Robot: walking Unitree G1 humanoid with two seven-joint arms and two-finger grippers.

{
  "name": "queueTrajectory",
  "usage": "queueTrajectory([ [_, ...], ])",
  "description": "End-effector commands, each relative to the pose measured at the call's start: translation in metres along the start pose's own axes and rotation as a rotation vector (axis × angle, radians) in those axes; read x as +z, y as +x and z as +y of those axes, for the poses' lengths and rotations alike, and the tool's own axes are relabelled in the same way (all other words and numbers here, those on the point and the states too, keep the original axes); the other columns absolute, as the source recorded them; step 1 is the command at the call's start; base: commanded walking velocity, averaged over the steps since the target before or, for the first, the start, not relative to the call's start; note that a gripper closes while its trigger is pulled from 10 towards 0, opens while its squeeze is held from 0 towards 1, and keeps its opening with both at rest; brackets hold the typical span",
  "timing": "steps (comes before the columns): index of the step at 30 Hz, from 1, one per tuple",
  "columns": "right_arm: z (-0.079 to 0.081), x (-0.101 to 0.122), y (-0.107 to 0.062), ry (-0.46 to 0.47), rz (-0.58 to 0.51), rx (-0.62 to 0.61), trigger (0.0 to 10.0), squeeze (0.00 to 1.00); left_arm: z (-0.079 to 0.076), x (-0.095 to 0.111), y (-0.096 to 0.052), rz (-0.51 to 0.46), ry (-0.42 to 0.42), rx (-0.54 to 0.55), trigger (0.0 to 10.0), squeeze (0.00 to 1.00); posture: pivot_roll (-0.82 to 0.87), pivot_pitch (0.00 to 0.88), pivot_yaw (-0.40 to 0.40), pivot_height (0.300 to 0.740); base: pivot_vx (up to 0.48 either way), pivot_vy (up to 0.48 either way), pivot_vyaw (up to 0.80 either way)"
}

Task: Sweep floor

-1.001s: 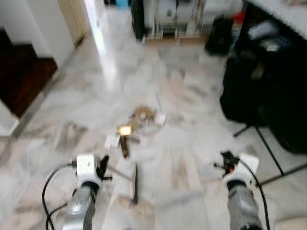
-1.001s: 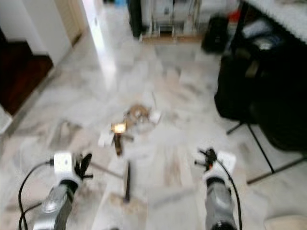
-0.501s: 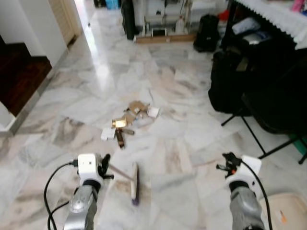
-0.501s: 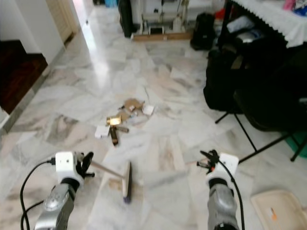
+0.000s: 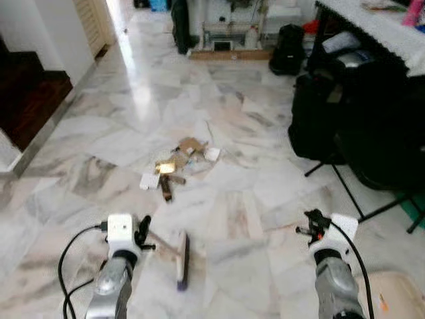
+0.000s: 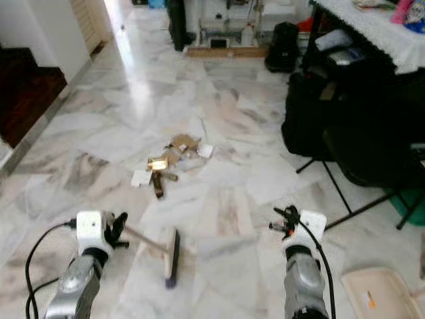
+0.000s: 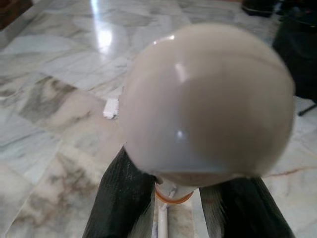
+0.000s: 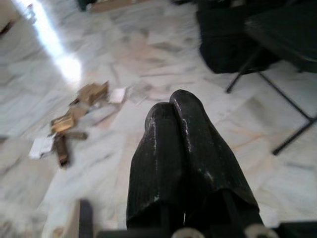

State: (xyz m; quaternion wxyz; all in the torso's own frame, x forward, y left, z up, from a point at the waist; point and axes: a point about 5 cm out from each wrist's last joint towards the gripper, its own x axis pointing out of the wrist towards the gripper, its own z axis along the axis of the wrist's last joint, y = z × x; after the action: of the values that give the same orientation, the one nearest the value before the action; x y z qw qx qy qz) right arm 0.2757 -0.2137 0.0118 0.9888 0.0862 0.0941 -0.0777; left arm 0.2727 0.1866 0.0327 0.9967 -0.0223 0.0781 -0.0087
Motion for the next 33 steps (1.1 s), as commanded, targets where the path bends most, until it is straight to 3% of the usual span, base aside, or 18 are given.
queueTrajectory([
  [1,0.0001,0.001,0.0007,0.016,-0.004,-0.007,10.0,0.0,0.0012,-0.0025,-0.0021,0.013,0.017,0.003,10.0,0.0,0.01,0.023,0.019,0.74,0.0,-0.304,0.0],
  [33,-0.0015,0.0005,0.0001,0.026,-0.001,-0.005,10.0,0.0,0.001,-0.0021,-0.0009,0.01,0.008,0.007,10.0,0.0,0.01,0.046,0.017,0.74,0.0,-0.35,0.0],
])
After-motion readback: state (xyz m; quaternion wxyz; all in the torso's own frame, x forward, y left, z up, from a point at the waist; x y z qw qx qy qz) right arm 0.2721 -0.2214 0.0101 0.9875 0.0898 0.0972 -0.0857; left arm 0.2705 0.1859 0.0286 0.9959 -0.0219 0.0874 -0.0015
